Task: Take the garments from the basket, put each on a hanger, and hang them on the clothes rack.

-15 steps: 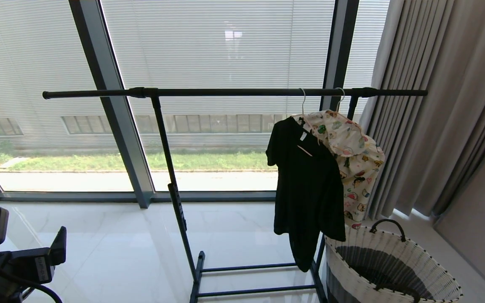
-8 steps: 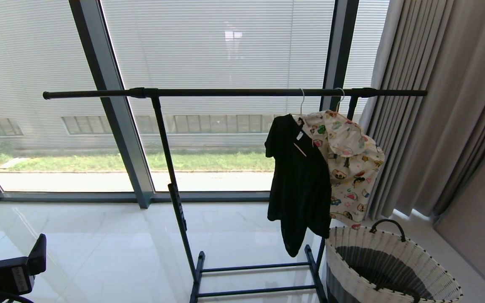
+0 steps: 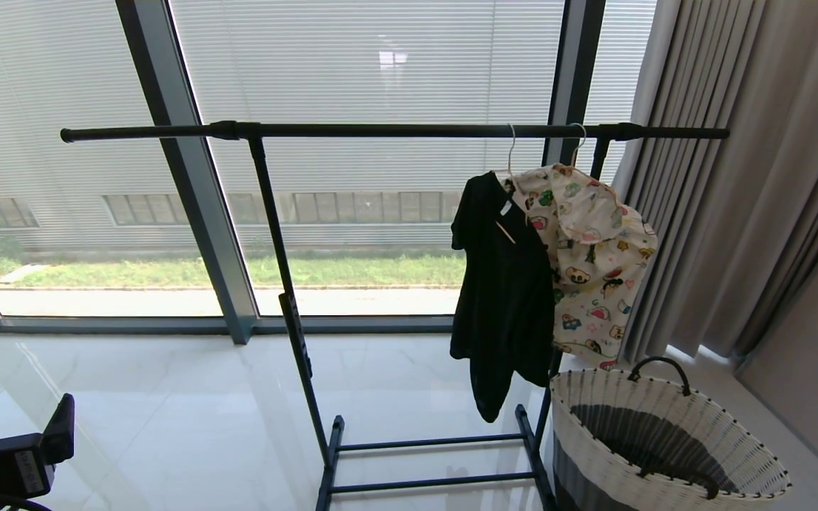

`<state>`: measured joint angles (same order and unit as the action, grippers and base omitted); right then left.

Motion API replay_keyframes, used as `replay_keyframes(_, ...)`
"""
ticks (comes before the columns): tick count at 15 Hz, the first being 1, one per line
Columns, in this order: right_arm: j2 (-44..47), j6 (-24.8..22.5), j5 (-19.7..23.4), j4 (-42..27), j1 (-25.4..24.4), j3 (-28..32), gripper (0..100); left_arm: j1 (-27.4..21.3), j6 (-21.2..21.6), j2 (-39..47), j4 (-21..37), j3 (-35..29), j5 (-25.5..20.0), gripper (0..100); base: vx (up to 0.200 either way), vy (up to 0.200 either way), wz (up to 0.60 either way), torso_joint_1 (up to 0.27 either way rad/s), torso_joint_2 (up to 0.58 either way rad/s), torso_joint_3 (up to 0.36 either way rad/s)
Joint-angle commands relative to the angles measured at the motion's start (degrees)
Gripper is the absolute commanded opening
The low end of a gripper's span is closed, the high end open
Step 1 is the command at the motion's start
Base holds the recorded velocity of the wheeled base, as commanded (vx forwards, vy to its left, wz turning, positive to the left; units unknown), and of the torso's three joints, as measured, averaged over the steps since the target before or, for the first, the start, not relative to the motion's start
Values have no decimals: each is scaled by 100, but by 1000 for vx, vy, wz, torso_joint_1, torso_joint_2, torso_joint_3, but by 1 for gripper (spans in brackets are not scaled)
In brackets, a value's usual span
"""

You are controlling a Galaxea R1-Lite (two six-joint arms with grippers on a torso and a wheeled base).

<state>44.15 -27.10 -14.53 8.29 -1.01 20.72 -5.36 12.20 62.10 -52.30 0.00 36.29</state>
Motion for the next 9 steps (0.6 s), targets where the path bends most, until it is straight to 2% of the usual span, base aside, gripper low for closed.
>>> replay_keyframes(1, 5, -6, 29, 6, -4, 2, 100, 0, 1, 13, 0, 0, 1, 100, 0, 0, 0, -237, 510, 295)
replay_keyframes(6, -3, -6, 29, 6, -4, -16, 100, 0, -43, -14, 44, 0, 1, 100, 0, 0, 0, -223, 512, 289)
replay_keyframes(9, -12, 3, 29, 6, -4, -33, 100, 0, -245, -189, 387, 0, 1, 100, 0, 0, 0, -204, 492, 287)
